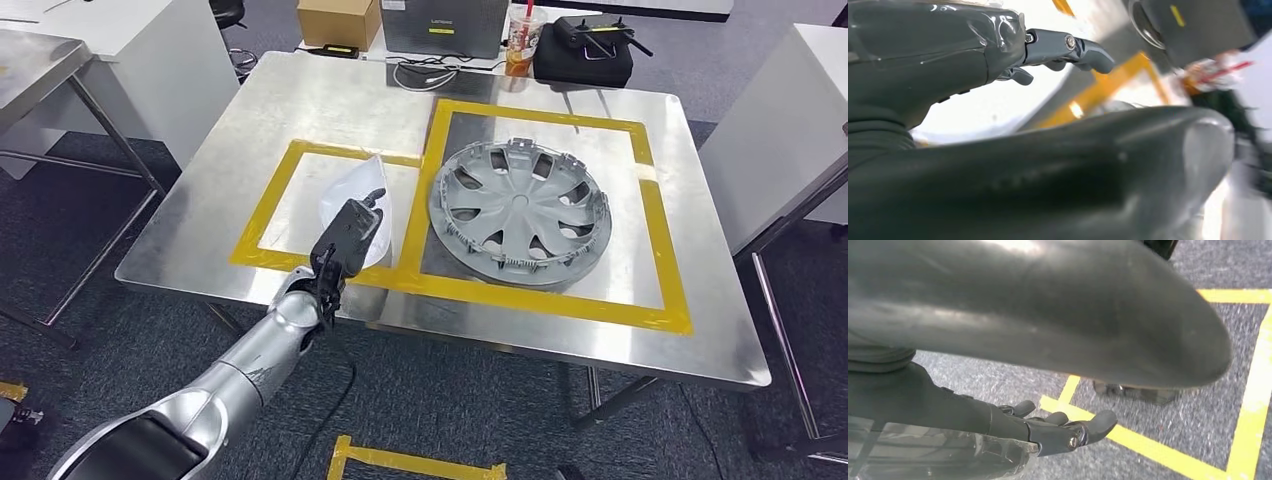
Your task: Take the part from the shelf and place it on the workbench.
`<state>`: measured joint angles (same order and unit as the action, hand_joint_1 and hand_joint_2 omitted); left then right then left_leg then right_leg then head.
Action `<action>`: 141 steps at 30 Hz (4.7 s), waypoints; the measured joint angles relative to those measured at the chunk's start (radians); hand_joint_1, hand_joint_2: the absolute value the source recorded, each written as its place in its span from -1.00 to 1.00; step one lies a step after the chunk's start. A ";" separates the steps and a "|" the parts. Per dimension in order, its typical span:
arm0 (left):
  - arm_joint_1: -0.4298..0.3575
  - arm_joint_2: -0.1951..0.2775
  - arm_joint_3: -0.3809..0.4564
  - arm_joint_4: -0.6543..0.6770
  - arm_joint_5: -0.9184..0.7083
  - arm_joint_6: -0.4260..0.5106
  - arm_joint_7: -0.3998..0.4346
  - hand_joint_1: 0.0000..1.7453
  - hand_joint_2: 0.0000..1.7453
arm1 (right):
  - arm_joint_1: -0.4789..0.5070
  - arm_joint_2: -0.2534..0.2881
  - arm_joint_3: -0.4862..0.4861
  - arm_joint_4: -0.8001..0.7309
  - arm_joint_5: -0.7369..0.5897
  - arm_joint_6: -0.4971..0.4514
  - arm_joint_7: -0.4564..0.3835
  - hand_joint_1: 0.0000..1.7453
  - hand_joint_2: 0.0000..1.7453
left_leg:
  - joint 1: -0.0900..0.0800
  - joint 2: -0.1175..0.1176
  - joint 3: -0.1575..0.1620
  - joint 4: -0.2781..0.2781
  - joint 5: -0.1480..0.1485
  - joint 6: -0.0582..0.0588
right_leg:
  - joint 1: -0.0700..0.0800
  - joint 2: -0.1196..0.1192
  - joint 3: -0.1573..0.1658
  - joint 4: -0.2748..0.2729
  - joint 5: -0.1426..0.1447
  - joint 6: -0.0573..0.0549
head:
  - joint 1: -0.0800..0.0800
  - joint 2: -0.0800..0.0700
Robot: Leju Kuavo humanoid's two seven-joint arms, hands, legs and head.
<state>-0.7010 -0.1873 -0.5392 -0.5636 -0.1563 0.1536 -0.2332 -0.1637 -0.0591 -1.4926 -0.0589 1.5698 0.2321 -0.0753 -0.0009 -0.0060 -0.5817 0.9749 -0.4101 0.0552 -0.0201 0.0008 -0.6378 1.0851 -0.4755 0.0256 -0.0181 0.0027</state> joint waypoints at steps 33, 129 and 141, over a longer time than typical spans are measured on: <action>0.405 0.251 -0.183 -0.835 0.721 -0.301 -0.200 -1.00 -1.00 | 0.109 -0.015 -0.055 0.023 -0.061 -0.017 -0.110 -1.00 -1.00 | -0.002 0.005 0.015 -0.004 -0.012 0.000 | -0.001 0.000 -0.066 0.161 -0.073 -0.006 | 0.000 0.000; 0.651 0.305 0.088 -1.118 0.497 -0.395 -0.293 -1.00 -1.00 | 0.080 0.019 -0.059 0.012 -0.021 -0.010 -0.113 -1.00 -1.00 | -0.011 0.010 -0.027 0.007 0.020 0.001 | -0.002 -0.001 0.055 0.054 -0.045 0.020 | -0.005 0.000; 0.660 0.302 0.095 -1.118 0.490 -0.388 -0.288 -1.00 -1.00 | 0.083 0.027 -0.062 0.004 -0.023 -0.009 -0.119 -1.00 -1.00 | 0.011 0.006 -0.126 0.286 -0.149 -0.068 | -0.001 -0.005 0.098 -0.121 0.037 -0.038 | -0.001 0.000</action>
<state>-0.0411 0.1143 -0.4441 -1.6820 0.3338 -0.2343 -0.5213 -0.0812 -0.0324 -1.5543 -0.0549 1.5473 0.2228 -0.1938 0.0104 -0.0003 -0.7079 1.2606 -0.5593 -0.0126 -0.0211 -0.0038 -0.5399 0.9639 -0.4385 -0.0124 -0.0187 0.0027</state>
